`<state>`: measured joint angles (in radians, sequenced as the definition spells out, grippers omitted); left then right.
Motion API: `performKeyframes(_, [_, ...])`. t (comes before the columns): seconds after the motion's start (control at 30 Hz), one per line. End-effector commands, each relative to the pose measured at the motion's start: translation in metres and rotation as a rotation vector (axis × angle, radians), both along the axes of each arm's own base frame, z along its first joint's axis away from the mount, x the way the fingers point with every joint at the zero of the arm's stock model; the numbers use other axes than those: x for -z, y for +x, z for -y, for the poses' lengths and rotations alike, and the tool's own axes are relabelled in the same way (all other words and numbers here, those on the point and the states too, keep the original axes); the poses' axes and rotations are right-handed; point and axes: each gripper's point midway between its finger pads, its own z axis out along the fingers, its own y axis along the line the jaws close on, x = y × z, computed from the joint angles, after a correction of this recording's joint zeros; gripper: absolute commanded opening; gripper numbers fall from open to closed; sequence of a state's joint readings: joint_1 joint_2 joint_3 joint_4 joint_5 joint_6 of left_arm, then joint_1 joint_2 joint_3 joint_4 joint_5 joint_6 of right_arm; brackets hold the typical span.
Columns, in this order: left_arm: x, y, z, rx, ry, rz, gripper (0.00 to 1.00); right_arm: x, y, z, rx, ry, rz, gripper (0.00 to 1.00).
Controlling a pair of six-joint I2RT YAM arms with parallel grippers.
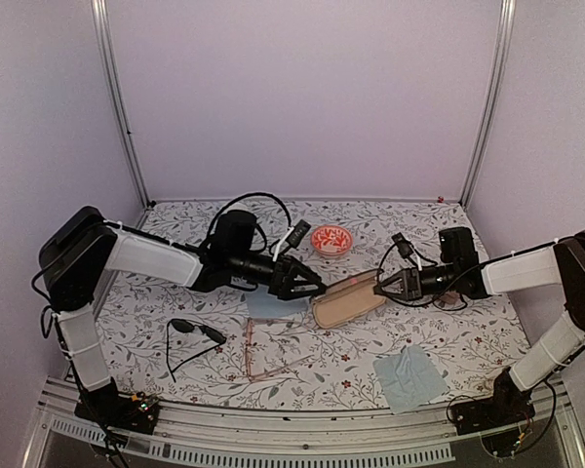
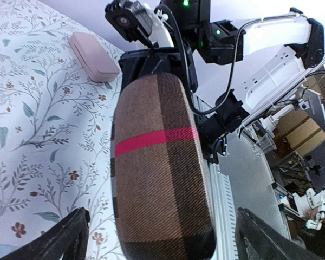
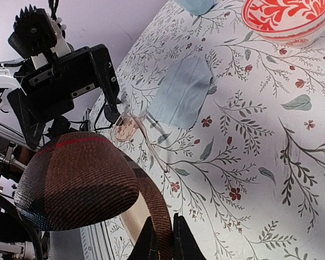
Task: Organize the sunglasses
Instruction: Pass from the left arm to the right
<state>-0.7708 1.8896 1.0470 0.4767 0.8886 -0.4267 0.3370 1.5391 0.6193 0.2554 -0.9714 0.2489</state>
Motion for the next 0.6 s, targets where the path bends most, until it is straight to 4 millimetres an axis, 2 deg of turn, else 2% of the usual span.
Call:
performKeyframes(0.0, [-0.018, 0.024, -0.014, -0.114, -0.024, 0.065, 0.98, 0.000, 0.005, 0.004, 0.045, -0.011, -0.005, 0.00])
performKeyframes(0.2, [-0.017, 0.047, -0.036, -0.292, 0.029, 0.096, 0.99, 0.024, 0.035, 0.021, 0.226, -0.081, -0.094, 0.00])
performKeyframes(0.33, [-0.020, 0.052, -0.048, -0.367, 0.055, 0.120, 0.99, 0.038, 0.051, 0.028, 0.316, -0.110, -0.142, 0.00])
performKeyframes(0.57, [-0.022, 0.062, -0.064, -0.480, 0.092, 0.157, 0.99, 0.053, 0.067, 0.032, 0.394, -0.136, -0.194, 0.02])
